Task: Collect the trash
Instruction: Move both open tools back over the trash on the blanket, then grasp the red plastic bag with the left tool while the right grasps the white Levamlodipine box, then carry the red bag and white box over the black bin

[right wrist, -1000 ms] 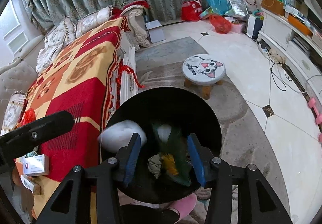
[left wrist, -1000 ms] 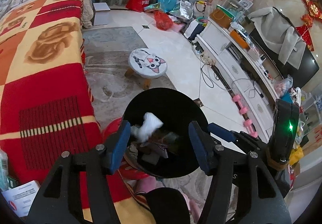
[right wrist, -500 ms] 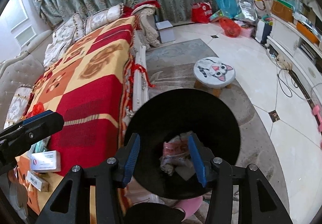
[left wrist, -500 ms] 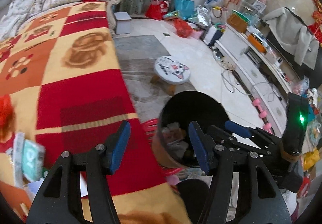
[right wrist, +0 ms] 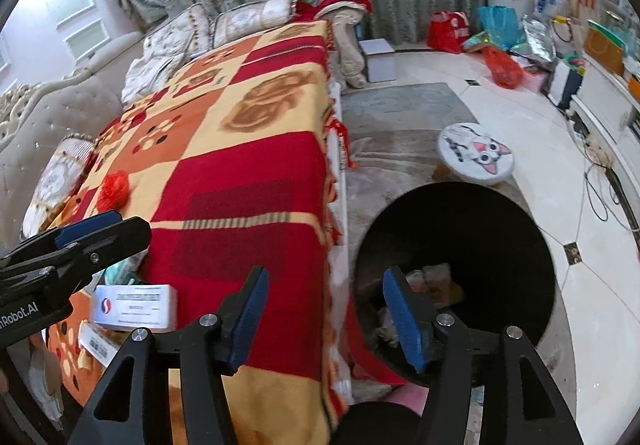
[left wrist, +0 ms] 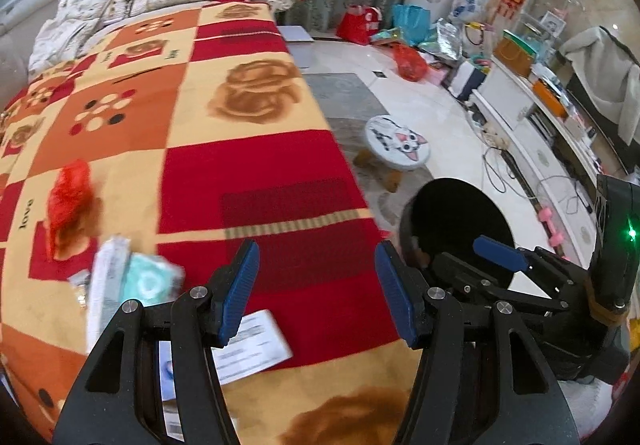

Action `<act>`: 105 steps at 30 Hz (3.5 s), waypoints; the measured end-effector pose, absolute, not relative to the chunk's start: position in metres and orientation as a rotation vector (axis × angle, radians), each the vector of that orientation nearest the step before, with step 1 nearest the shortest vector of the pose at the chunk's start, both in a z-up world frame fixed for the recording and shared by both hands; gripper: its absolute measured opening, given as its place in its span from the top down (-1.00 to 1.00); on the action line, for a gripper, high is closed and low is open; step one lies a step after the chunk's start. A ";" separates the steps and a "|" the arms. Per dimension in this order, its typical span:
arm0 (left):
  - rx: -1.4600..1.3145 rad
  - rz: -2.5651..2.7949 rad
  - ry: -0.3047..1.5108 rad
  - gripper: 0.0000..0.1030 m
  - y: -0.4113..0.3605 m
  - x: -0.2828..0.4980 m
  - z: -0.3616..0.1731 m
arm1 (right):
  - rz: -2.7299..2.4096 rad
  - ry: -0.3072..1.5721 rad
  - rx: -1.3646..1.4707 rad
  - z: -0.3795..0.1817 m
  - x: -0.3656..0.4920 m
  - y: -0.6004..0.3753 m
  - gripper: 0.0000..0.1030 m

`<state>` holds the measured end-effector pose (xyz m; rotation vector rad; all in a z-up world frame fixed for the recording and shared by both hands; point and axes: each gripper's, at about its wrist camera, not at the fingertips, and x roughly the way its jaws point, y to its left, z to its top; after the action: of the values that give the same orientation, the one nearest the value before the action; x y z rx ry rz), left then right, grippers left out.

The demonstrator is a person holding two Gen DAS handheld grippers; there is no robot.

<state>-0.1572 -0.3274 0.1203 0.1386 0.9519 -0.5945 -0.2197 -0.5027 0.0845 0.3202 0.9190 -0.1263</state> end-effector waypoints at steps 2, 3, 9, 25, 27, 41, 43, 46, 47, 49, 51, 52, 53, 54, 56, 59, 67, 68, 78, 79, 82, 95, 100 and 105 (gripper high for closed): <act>0.134 -0.572 0.951 -0.15 -0.315 -0.153 0.121 | -0.108 0.926 0.311 0.083 -0.214 -0.492 -0.18; 0.129 -0.561 0.950 -0.15 -0.308 -0.150 0.122 | -0.095 0.931 0.306 0.083 -0.210 -0.486 -0.19; 0.116 -0.482 0.941 -0.15 -0.267 -0.135 0.120 | -0.031 0.944 0.267 0.084 -0.192 -0.449 -0.23; 0.064 -0.311 0.974 -0.15 -0.161 -0.083 0.102 | 0.131 1.006 0.153 0.078 -0.152 -0.363 -0.33; 0.055 -0.288 0.980 -0.15 -0.149 -0.076 0.100 | 0.143 1.024 0.135 0.073 -0.145 -0.355 -0.33; 0.021 -0.214 1.026 -0.15 -0.104 -0.053 0.083 | 0.290 1.166 0.072 0.060 -0.155 -0.330 -0.34; 0.009 -0.213 1.029 -0.15 -0.103 -0.050 0.082 | 0.287 1.193 0.026 0.059 -0.165 -0.332 -0.34; 0.001 -0.211 1.030 -0.15 -0.102 -0.047 0.082 | 0.267 1.261 -0.043 0.047 -0.173 -0.337 -0.35; 0.000 -0.210 1.030 -0.15 -0.101 -0.047 0.081 | 0.254 1.285 -0.070 0.039 -0.172 -0.337 -0.35; -0.004 -0.211 1.033 -0.15 -0.102 -0.046 0.081 | 0.212 1.295 -0.117 0.028 -0.164 -0.338 -0.35; -0.003 -0.211 1.033 -0.15 -0.102 -0.046 0.082 | 0.132 1.255 -0.120 0.028 -0.147 -0.345 -0.35; 0.000 -0.211 1.033 -0.15 -0.103 -0.047 0.083 | 0.096 1.222 -0.097 0.031 -0.138 -0.351 -0.35; 0.002 -0.213 1.032 -0.15 -0.103 -0.047 0.083 | 0.060 1.170 -0.050 0.038 -0.126 -0.359 -0.35; 0.003 -0.212 1.030 -0.15 -0.103 -0.047 0.083 | 0.047 1.133 -0.014 0.042 -0.117 -0.364 -0.35; 0.001 -0.210 1.031 -0.15 -0.103 -0.046 0.083 | 0.006 1.074 0.029 0.050 -0.101 -0.373 -0.35; -0.007 -0.213 1.028 -0.15 -0.103 -0.044 0.083 | 0.026 1.064 0.122 0.056 -0.096 -0.380 -0.35; -0.038 -0.224 1.036 -0.15 -0.099 -0.035 0.078 | 0.121 1.090 0.194 0.048 -0.105 -0.357 -0.35; -0.043 -0.227 1.034 -0.15 -0.099 -0.035 0.078 | 0.111 1.094 0.178 0.045 -0.103 -0.353 -0.35; -0.053 -0.237 0.971 -0.15 -0.109 0.002 0.073 | 0.103 1.073 0.141 0.028 -0.081 -0.351 0.09; -0.044 -0.230 0.968 -0.15 -0.110 0.009 0.070 | 0.102 1.072 0.148 0.027 -0.080 -0.354 0.09; -0.026 -0.224 0.980 -0.15 -0.115 0.027 0.059 | 0.103 1.066 0.144 0.027 -0.080 -0.356 0.08; 0.017 -0.223 1.028 0.25 -0.128 0.049 0.032 | 0.124 1.030 0.152 0.025 -0.080 -0.358 0.07; -0.019 -0.253 1.017 0.29 -0.124 0.035 0.048 | 0.128 1.006 0.167 0.035 -0.087 -0.362 0.07; -0.030 -0.283 0.999 0.29 -0.127 0.010 0.070 | 0.128 0.982 0.189 0.048 -0.095 -0.368 0.07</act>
<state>0.0099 -0.1268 0.0695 -0.0299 0.9987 -0.2830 -0.0954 -0.3684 0.0481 0.1894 0.9825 0.1281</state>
